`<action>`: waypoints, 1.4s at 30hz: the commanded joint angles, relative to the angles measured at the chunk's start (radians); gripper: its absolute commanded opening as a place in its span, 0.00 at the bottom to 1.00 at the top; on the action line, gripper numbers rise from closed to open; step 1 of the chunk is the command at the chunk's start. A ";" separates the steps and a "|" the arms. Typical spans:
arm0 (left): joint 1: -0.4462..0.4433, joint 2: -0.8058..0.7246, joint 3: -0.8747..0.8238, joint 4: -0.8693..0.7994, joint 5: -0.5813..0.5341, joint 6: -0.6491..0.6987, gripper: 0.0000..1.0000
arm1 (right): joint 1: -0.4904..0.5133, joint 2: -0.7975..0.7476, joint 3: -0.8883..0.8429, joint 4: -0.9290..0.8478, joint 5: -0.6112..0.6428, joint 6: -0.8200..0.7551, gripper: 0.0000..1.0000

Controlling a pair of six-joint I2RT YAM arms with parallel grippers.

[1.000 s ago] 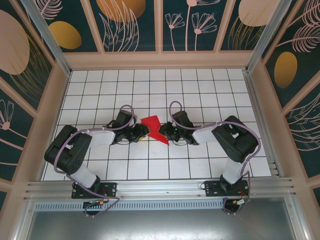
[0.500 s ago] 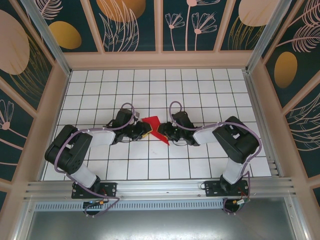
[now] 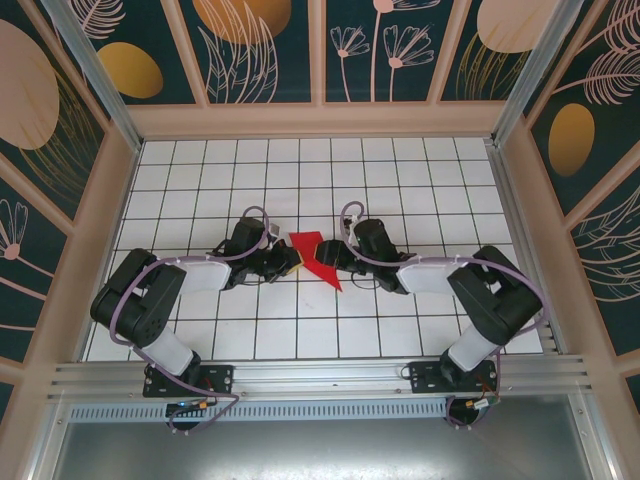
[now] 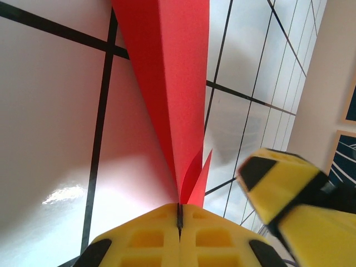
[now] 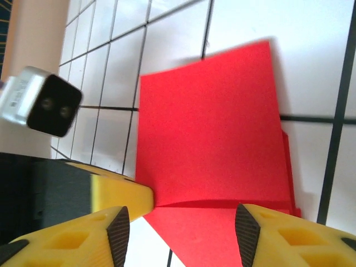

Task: Fold a paper plane with a square sheet of paper (pick it up from the middle)
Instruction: Turn over the paper at the center of the table, then fold the wing for the fifth time at the center of the table.

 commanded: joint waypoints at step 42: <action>-0.009 -0.040 0.059 -0.072 -0.018 -0.044 0.03 | 0.410 0.216 -0.035 0.332 0.826 -0.988 0.34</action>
